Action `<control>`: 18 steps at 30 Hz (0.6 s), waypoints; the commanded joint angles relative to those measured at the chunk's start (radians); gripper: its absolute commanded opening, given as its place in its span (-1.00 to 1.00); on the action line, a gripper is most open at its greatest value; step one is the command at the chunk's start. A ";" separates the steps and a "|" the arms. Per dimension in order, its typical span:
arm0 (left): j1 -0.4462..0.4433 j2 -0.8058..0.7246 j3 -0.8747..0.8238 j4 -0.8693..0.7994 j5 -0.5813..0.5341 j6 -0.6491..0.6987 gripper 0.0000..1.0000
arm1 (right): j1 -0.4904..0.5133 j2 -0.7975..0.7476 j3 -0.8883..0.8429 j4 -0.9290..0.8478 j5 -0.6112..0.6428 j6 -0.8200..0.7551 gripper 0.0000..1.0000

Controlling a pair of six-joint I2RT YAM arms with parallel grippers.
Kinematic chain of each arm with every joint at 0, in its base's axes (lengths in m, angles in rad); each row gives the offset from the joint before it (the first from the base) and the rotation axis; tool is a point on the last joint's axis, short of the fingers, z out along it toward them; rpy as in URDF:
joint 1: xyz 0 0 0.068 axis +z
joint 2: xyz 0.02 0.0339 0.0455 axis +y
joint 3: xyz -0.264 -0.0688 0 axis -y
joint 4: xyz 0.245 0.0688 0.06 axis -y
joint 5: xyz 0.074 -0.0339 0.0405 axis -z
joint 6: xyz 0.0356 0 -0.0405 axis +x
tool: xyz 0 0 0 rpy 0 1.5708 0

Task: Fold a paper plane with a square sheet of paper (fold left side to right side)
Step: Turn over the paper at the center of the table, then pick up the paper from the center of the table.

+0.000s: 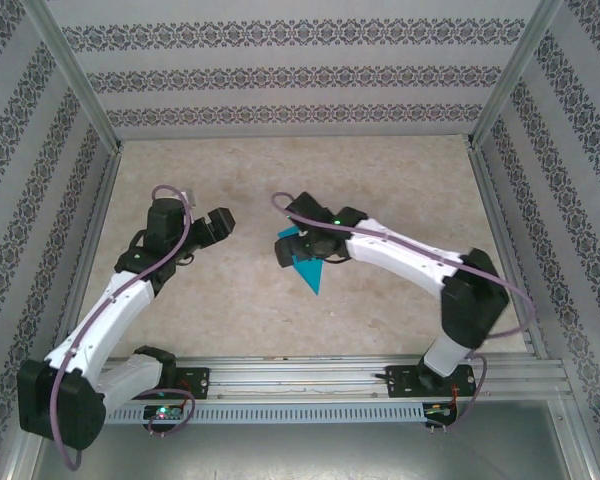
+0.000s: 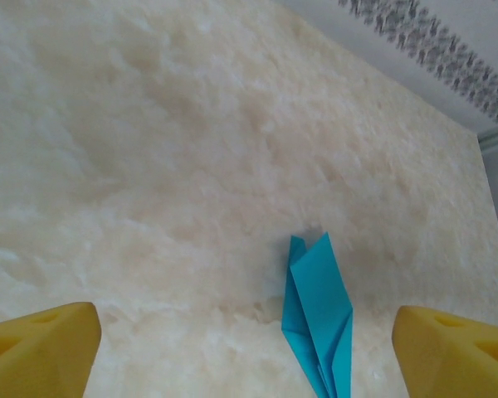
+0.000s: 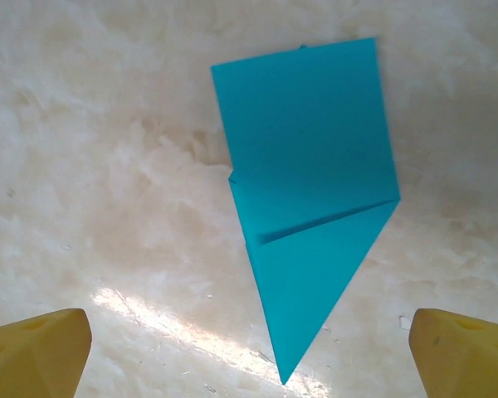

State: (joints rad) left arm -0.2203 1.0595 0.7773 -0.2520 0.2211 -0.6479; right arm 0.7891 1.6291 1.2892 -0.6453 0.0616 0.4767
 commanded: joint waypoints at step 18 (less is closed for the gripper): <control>-0.219 0.432 0.059 0.239 0.215 -0.153 0.64 | -0.504 -0.241 -0.521 0.416 -0.444 0.099 0.89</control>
State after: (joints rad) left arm -0.4145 1.4582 0.7998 -0.0906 0.4149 -0.7597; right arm 0.2955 1.3884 0.7898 -0.2886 -0.3195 0.5686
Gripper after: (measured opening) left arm 0.823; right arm 0.949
